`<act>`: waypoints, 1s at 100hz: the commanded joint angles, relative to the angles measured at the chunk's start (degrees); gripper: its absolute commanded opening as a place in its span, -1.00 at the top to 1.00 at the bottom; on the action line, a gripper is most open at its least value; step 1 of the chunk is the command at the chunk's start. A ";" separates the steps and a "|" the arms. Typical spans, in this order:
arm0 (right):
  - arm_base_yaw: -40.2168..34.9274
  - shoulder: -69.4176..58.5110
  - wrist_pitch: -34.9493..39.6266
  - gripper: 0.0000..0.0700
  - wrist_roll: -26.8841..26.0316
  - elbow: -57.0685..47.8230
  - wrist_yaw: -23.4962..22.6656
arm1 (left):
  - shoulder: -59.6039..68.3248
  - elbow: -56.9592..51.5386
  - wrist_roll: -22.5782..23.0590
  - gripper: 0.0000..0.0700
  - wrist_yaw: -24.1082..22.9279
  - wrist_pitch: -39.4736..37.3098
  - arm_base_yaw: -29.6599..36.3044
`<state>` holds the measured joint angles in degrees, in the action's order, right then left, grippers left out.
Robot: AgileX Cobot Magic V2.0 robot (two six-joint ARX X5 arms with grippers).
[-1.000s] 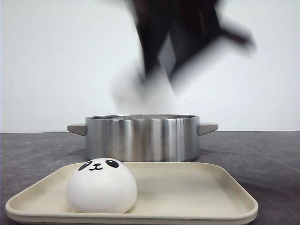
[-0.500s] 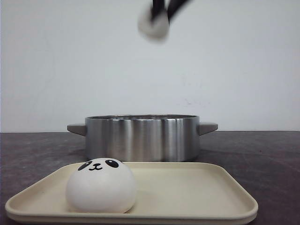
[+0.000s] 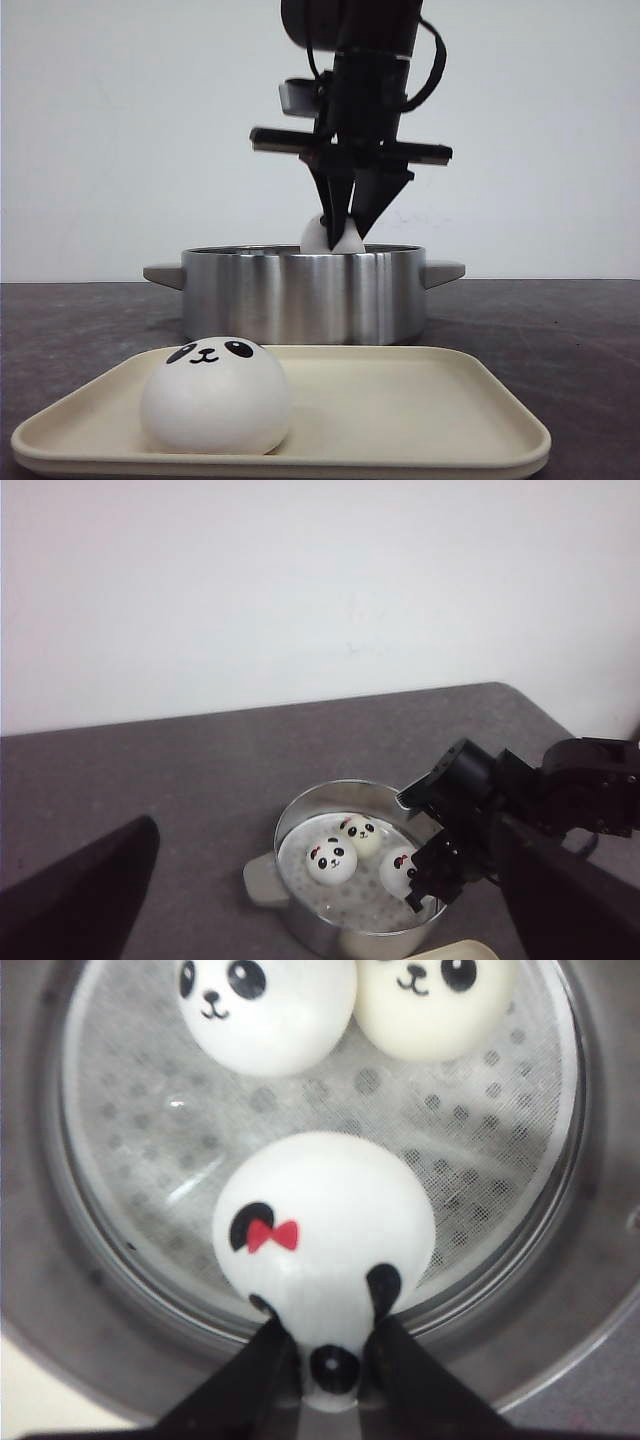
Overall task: Steam buns
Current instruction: 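Carry the bun with the right gripper into the pot and release, then raise the open right gripper out of the pot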
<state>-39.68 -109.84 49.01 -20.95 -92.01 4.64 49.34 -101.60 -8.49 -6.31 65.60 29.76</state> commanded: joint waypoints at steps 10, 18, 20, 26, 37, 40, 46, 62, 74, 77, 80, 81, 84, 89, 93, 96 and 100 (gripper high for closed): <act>-0.04 -1.18 -1.81 -0.15 0.42 -0.70 0.28 | 0.46 -0.92 0.52 -0.92 -0.35 -0.33 0.31; 0.07 -1.16 -2.45 -0.53 0.42 -0.70 0.26 | 0.46 -0.87 0.52 -0.92 -0.35 -0.52 0.31; 0.15 -1.16 -2.45 -0.55 0.42 -0.70 0.26 | 0.46 -0.87 0.52 -0.92 -0.35 -0.52 0.31; 0.48 -1.16 -2.25 -0.55 0.48 -0.70 0.26 | 0.59 -0.87 0.52 -0.92 -0.35 -0.52 0.31; 0.87 -1.16 -2.43 -0.55 0.66 -0.70 0.28 | 0.92 -0.85 0.52 -0.92 -0.35 -0.39 0.31; 0.87 -1.14 -2.54 -0.55 0.74 -0.70 0.28 | 1.05 -0.79 0.52 -0.92 -0.33 -0.39 0.31; 0.94 -0.96 -2.38 -0.54 0.81 -0.92 0.28 | 1.31 -0.63 0.50 -0.92 -0.33 -0.15 0.31; 1.16 1.60 1.14 0.62 1.95 -4.22 -0.22 | 2.05 1.68 0.48 -0.92 -0.20 2.67 0.31; -0.42 7.04 2.38 0.98 3.30 -6.32 -0.52 | 2.05 7.04 -0.59 -0.92 0.57 2.27 0.31; -1.05 8.98 2.01 0.98 3.43 -6.38 -0.48 | 2.05 8.61 -1.20 -0.92 0.87 1.99 0.31; -1.79 11.13 1.84 0.98 3.41 -6.38 -0.15 | 2.05 10.49 -1.86 -0.92 1.57 1.70 0.31; -2.05 11.80 1.66 0.98 3.41 -6.38 -0.04 | 2.08 10.78 -1.92 -0.92 1.75 1.66 0.31; -2.86 13.86 1.36 0.98 3.43 -6.38 0.24 | 2.08 12.44 -2.43 -0.92 2.73 1.20 0.33; -4.28 17.44 0.92 0.98 3.41 -6.38 1.25 | 2.08 15.58 -3.43 -0.92 4.74 0.09 0.33; -5.51 20.26 0.85 0.98 3.41 -6.38 2.10 | 2.10 18.25 -4.33 -0.92 6.56 -1.07 0.33; -6.40 22.36 0.76 0.98 3.41 -6.38 3.04 | 2.21 20.39 -5.01 -0.92 7.93 -1.95 0.33; -7.56 25.00 0.70 0.98 3.39 -6.38 4.57 | 2.40 23.21 -6.01 -0.92 9.81 -2.84 0.33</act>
<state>-45.47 -87.31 49.87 -18.15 -97.25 7.20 51.18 -80.82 -11.88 1.06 63.99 29.76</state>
